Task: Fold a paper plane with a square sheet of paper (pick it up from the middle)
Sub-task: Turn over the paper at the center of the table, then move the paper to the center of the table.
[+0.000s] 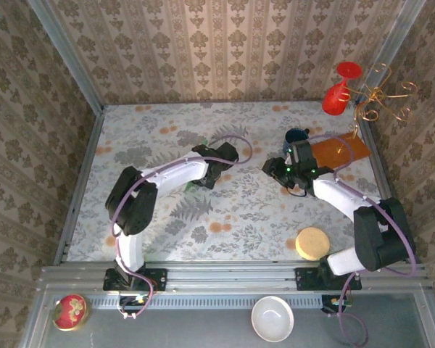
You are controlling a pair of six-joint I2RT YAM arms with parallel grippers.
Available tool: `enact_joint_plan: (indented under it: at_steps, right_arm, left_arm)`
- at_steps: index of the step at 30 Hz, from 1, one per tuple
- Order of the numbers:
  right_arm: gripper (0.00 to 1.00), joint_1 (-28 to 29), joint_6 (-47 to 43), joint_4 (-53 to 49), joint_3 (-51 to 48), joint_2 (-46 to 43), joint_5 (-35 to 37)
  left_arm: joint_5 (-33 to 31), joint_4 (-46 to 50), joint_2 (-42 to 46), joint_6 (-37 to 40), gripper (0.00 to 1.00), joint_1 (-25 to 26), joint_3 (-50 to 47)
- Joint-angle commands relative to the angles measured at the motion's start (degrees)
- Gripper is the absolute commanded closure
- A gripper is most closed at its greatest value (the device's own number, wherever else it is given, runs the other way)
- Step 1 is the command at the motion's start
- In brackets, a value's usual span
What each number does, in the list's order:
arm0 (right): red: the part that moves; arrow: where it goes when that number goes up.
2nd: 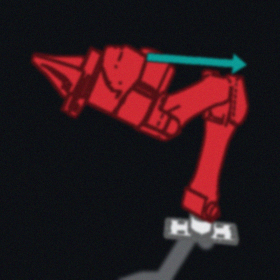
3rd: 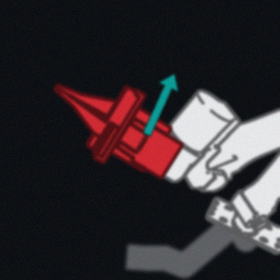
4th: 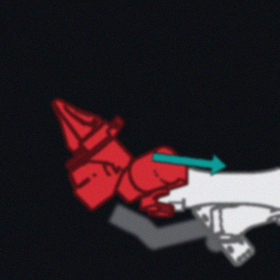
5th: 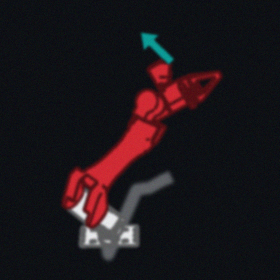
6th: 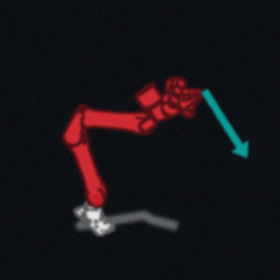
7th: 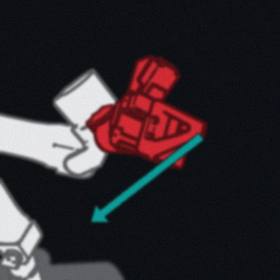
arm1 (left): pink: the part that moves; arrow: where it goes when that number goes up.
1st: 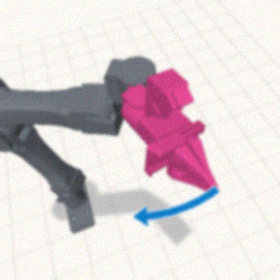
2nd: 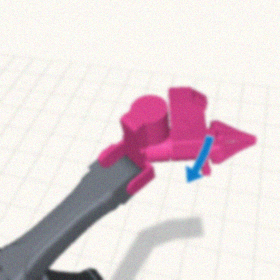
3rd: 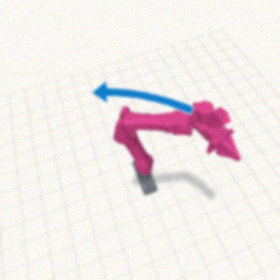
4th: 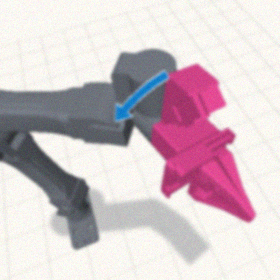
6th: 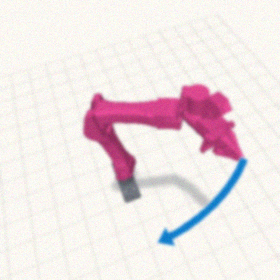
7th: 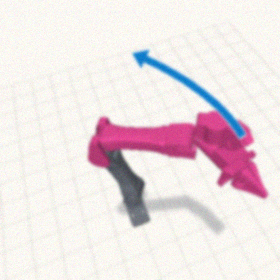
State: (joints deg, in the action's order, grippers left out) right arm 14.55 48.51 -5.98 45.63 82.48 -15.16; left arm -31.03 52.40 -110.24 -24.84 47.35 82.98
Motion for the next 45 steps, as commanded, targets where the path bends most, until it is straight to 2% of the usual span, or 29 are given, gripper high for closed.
enact_joint_plan:
  at_steps: [1, 3, 10, 16, 19, 24, 28, 31, 35, 40, 45]
  right_arm:
    - [0.49, -0.84, 2.09, 0.78, -0.69, -1.50, 0.91]
    - [0.49, -1.25, 2.18, 0.51, -1.08, -1.67, 1.01]
    - [0.49, -1.76, 2.83, -0.41, -0.81, -1.27, 0.81]
    - [0.49, -1.75, 3.88, -0.35, 1.07, -0.45, -2.21]
    - [0.50, -0.26, 3.08, -1.31, 2.67, 1.32, -2.75]
    - [0.52, 8.27, 1.59, -1.74, 7.80, 7.97, -4.64]
    - [0.57, 16.06, 1.50, -0.39, 13.64, 15.87, -7.78]
    - [0.61, 19.58, 1.72, -0.80, 17.79, 20.56, -8.29]
    - [0.64, 21.52, 1.56, -2.10, 21.46, 25.19, -8.51]
    - [0.65, 22.98, -0.18, -6.08, 25.44, 30.46, -8.67]
    - [0.65, 23.33, -1.98, -8.68, 26.28, 33.07, -8.84]
  left_arm:
    - [6.79, -1.92, -2.19, -1.61, 0.90, 0.90, 1.93]
    - [10.36, -3.21, -3.32, -2.61, 0.87, 1.30, 2.44]
    - [27.42, -12.05, -3.36, -4.91, 0.67, 0.12, -0.71]
    - [40.94, -23.23, 4.63, -7.80, 0.47, -5.03, -8.31]
    - [45.90, -28.12, 9.31, -9.74, 0.41, -8.12, -12.58]
    - [46.32, -32.33, 17.61, -12.67, 0.33, -14.23, -21.29]
    - [45.97, -34.50, 24.06, -15.24, 0.26, -20.65, -29.62]
    - [45.88, -35.12, 28.53, -16.42, 0.20, -25.47, -34.56]
    - [44.97, -35.83, 33.53, -17.48, 0.10, -29.33, -39.50]
    - [44.65, -35.80, 35.20, -17.41, 0.00, -30.39, -41.14]
    - [46.50, -37.05, 33.38, -17.81, 0.00, -30.31, -41.17]
